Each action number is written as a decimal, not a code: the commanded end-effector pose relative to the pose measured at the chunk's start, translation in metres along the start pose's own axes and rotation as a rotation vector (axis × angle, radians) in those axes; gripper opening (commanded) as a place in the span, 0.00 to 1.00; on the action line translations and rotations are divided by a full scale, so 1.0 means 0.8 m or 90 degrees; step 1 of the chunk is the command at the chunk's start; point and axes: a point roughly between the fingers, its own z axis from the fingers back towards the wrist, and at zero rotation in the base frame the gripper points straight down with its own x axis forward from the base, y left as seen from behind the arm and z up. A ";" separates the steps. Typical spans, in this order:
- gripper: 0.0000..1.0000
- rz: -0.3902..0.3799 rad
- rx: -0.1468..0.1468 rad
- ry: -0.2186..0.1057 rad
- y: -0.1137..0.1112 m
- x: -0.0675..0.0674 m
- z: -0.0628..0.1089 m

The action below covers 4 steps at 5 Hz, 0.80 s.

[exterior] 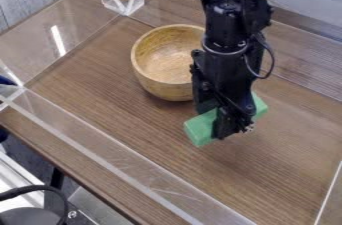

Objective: Put the green block in the brown bowl

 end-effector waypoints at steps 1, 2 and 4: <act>0.00 0.008 0.019 -0.052 0.009 0.016 0.026; 0.00 0.015 0.022 -0.056 0.012 0.017 0.031; 0.00 0.035 0.032 -0.071 0.021 0.025 0.042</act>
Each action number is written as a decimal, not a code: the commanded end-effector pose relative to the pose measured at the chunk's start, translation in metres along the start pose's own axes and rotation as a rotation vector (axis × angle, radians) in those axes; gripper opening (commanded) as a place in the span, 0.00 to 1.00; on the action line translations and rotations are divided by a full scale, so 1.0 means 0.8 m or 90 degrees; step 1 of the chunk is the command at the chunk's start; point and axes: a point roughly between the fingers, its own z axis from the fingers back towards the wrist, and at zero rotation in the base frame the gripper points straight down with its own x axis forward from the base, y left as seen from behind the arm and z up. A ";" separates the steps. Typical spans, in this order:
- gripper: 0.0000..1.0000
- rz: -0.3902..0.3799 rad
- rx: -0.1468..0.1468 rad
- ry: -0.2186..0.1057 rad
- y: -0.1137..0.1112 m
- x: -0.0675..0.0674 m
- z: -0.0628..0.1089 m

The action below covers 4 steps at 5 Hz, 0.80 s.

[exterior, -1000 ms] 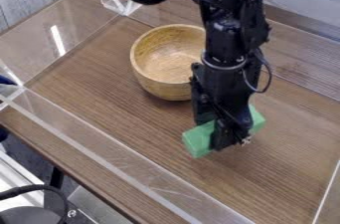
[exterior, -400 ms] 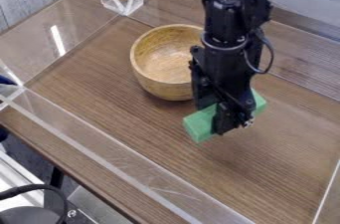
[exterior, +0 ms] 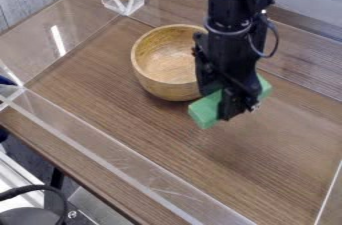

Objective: Put the green block in the brown bowl

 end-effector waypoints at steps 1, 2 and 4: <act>0.00 0.011 0.019 -0.050 0.014 0.021 0.022; 0.00 0.014 0.020 -0.057 0.022 0.037 0.014; 0.00 0.023 0.018 -0.062 0.036 0.064 -0.006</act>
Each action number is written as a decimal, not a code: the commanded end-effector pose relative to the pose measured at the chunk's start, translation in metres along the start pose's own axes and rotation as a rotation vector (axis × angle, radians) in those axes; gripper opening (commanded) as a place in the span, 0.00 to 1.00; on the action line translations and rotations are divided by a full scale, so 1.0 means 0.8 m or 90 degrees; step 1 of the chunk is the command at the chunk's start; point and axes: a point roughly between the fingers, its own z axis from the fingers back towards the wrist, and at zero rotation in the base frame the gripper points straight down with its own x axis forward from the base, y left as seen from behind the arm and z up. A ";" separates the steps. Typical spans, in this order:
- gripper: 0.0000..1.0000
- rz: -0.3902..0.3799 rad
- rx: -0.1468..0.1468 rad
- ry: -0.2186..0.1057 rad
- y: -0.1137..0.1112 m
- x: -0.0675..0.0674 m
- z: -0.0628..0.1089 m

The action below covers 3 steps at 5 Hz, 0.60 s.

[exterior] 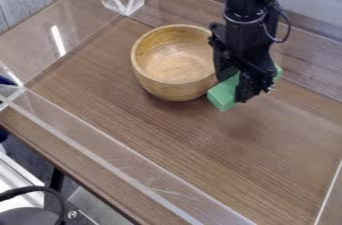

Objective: Put the green block in the brown bowl

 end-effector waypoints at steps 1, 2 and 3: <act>0.00 0.013 0.011 -0.039 0.014 0.023 0.011; 0.00 0.015 0.008 -0.036 0.016 0.024 0.005; 0.00 0.013 0.003 -0.032 0.016 0.026 -0.003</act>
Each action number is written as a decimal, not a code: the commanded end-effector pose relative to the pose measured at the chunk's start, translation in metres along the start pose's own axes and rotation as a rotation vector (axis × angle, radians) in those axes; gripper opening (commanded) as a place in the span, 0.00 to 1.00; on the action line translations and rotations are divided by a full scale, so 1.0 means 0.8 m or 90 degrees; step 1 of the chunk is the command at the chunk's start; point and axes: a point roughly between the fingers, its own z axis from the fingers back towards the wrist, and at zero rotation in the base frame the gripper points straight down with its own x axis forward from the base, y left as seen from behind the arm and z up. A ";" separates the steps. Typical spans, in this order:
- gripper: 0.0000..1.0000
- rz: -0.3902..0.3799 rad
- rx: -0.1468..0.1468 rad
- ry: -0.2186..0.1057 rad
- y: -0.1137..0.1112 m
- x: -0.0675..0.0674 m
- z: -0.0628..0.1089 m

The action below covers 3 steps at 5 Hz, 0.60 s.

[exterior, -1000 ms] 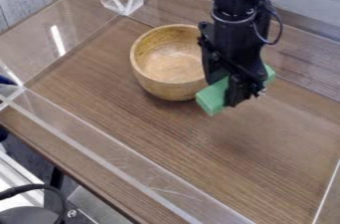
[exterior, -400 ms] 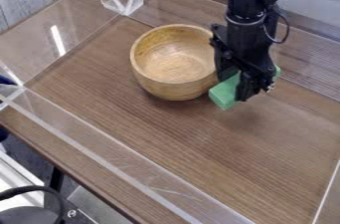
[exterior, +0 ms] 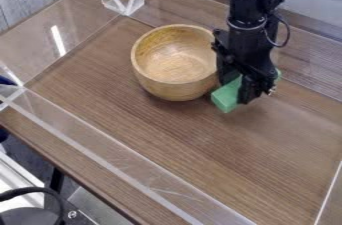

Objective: Put the green block in the brown bowl

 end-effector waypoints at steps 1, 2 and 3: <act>0.00 0.002 0.007 -0.033 0.008 0.016 0.013; 0.00 0.000 0.004 -0.031 0.008 0.017 0.010; 0.00 0.000 0.002 -0.033 0.008 0.017 0.010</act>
